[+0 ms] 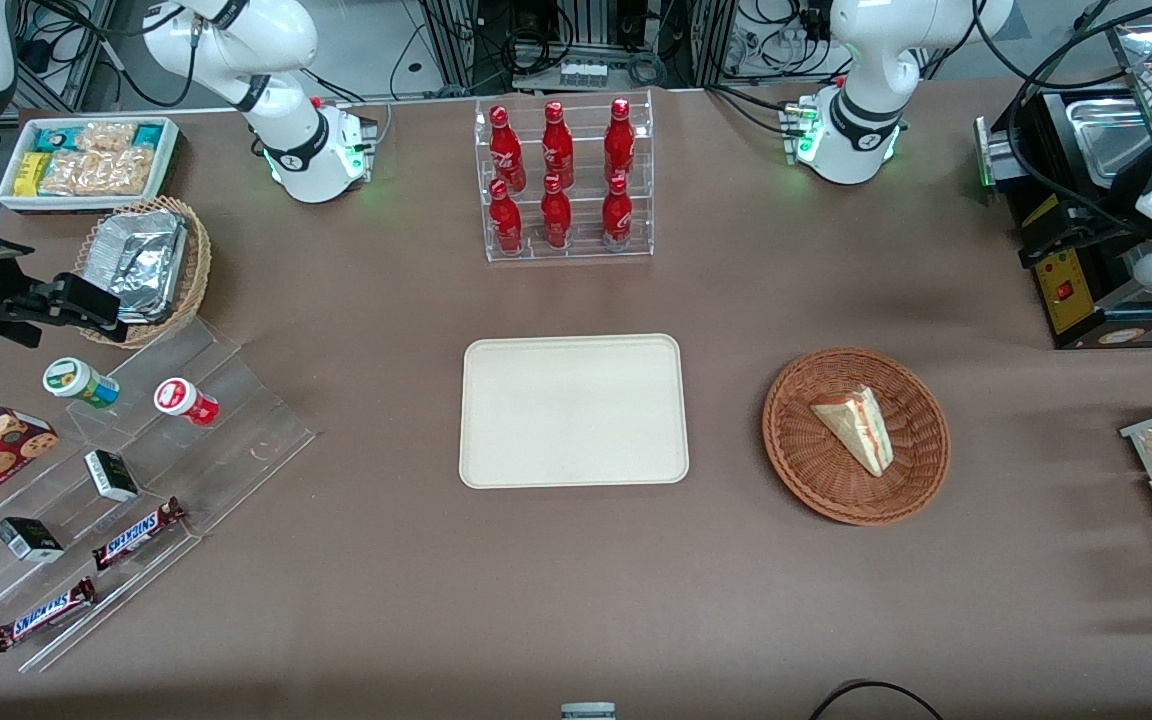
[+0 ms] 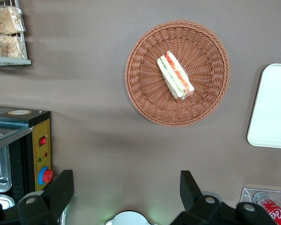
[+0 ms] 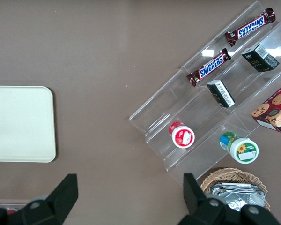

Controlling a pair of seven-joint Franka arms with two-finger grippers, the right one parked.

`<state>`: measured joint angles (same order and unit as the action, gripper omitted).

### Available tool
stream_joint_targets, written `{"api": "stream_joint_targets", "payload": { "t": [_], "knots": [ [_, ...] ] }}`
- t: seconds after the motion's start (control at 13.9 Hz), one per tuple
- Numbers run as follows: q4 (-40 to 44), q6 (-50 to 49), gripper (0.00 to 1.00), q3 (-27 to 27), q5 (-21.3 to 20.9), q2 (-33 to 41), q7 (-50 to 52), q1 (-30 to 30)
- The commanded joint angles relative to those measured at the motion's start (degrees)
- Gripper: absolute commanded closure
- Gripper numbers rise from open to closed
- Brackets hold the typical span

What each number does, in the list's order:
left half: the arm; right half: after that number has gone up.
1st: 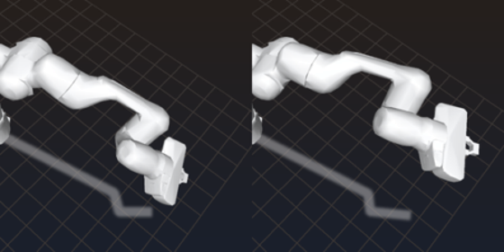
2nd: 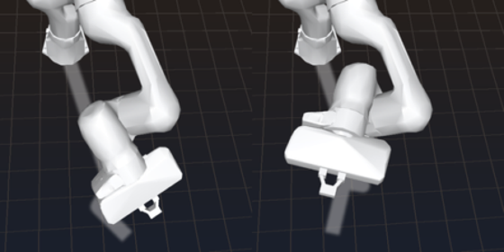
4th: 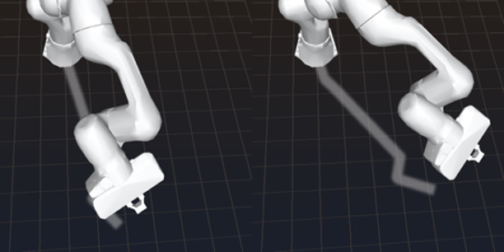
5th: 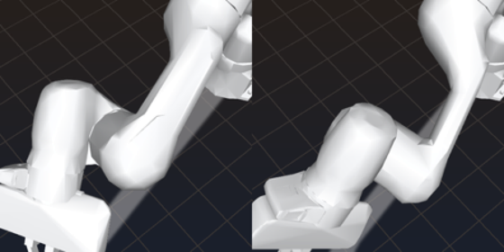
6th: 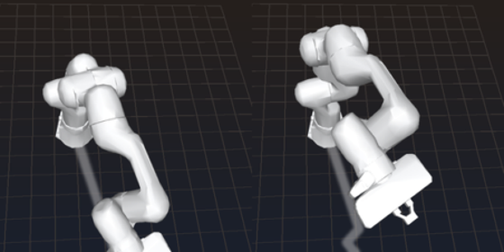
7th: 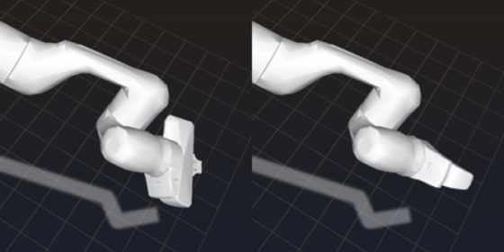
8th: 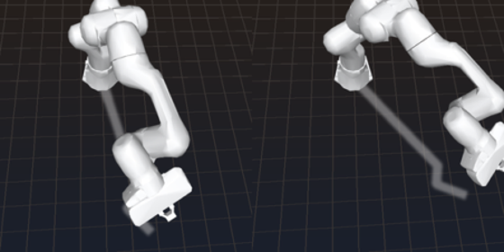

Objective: Place sandwich from basket to tray
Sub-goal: 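Move the left gripper down over the sandwich in the wicker basket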

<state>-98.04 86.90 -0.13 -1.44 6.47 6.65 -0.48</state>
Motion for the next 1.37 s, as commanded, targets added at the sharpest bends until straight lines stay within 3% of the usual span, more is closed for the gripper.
{"api": "stream_joint_targets", "payload": {
  "t": [0.0,0.29,0.43,0.65,1.01,1.3],
  "knots": [
    [1.4,-2.3,0.0,-0.6,0.9,-0.6,-1.2,0.6],
    [0.7,0.2,0.0,-0.6,-0.3,-4.5,-0.9,0.0],
    [-4.1,6.0,0.0,-0.5,-0.8,-5.4,0.5,-0.4],
    [-13.8,19.6,0.0,-0.4,-0.8,-5.8,10.6,-0.8],
    [-25.1,42.6,0.0,-0.4,-0.7,-11.0,38.9,-5.8],
    [-27.8,49.6,0.0,-0.4,-0.8,-14.9,43.3,-8.9]
  ]
}}
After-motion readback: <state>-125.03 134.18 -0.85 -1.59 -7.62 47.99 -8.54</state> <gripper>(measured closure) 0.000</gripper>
